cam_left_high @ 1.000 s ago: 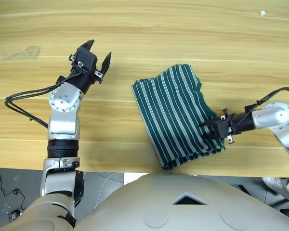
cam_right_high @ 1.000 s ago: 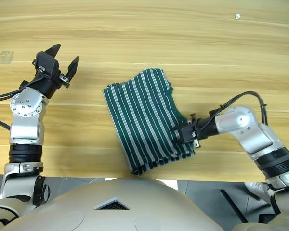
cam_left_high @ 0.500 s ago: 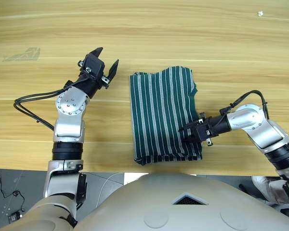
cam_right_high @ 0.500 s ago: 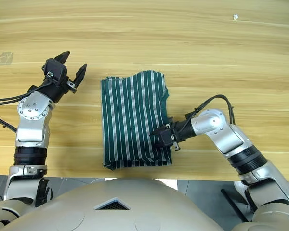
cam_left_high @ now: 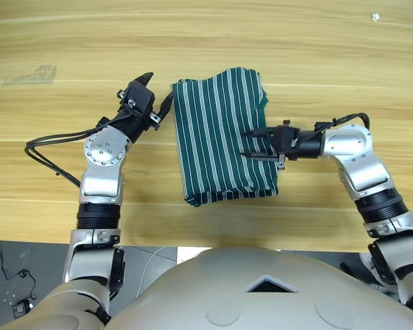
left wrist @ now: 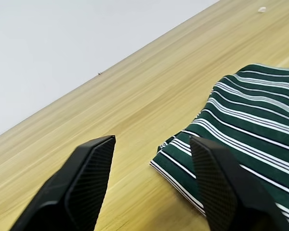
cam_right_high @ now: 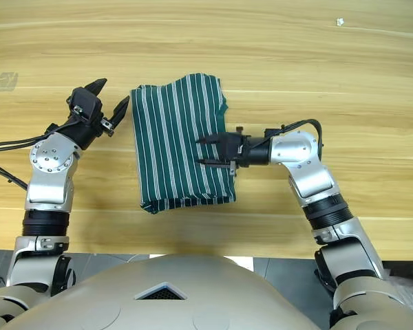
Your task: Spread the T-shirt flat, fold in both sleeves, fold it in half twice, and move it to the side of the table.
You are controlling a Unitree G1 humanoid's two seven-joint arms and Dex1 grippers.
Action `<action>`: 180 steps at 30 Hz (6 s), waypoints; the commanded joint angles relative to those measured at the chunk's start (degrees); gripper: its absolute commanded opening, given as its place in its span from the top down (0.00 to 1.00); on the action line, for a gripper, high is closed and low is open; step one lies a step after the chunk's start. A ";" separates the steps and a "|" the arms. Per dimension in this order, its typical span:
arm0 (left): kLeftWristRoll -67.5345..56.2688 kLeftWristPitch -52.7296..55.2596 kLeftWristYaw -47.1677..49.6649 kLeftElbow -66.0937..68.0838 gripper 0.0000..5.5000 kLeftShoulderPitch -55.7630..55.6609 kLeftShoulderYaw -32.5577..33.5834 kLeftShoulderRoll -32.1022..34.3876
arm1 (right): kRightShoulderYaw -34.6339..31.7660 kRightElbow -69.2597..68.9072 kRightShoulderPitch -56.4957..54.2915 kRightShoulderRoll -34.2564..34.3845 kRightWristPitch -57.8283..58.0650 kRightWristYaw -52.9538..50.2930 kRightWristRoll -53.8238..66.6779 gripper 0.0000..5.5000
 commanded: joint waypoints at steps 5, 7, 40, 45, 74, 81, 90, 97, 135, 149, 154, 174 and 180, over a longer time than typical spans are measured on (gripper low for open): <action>9.36 -15.73 -1.53 -9.75 0.46 13.82 -0.15 8.94 | -14.58 -1.70 3.48 1.05 -4.76 -6.28 5.42 0.64; 14.42 -21.19 -0.89 -12.39 0.40 18.98 1.15 13.04 | -16.96 1.30 5.89 -3.17 -12.40 -5.41 0.68 0.59; 29.21 -32.80 -6.72 -20.24 0.34 29.30 -8.58 25.87 | 2.38 16.69 8.80 -14.61 -57.14 -24.20 -40.60 0.52; 28.34 -32.94 -7.75 -19.50 0.49 28.68 -9.86 26.78 | 3.12 16.57 8.67 -15.71 -55.54 -24.62 -39.54 0.68; -9.39 -17.74 -21.12 -26.71 0.99 37.71 -1.10 34.02 | 0.38 -9.65 13.99 -28.33 4.38 10.44 18.06 1.00; -17.05 -12.99 -30.67 -32.00 0.99 50.28 6.59 37.90 | -10.74 -18.72 20.44 -32.62 17.56 15.32 29.65 1.00; -29.39 -3.48 -37.60 -32.89 0.99 42.31 10.40 36.70 | -10.78 -17.61 18.05 -28.76 18.62 17.00 22.24 1.00; -12.35 1.81 -29.80 -19.65 0.99 15.88 -0.22 30.48 | -6.79 -3.50 -0.54 -18.59 18.10 16.65 13.20 1.00; 0.74 -5.94 -3.89 9.13 0.42 -5.07 -1.76 4.50 | -9.32 45.81 -20.79 -0.93 -15.50 -19.55 -20.41 0.77; -1.15 -12.68 19.13 7.21 0.34 -0.75 7.73 -9.19 | -6.21 34.70 -10.91 14.66 -22.67 -10.75 -9.56 0.77; -3.00 -12.52 17.72 7.71 0.34 0.66 7.38 -11.45 | -4.23 50.43 -18.20 21.17 -20.46 -16.66 -15.59 0.77; -3.60 -7.64 15.60 -13.28 0.34 15.29 1.96 -15.34 | -24.65 22.15 19.92 21.01 8.11 -55.43 -12.59 0.77; -0.38 -6.55 17.53 -16.55 0.34 18.58 -2.07 -17.67 | -32.51 1.79 30.07 23.47 16.20 -65.27 -12.69 0.77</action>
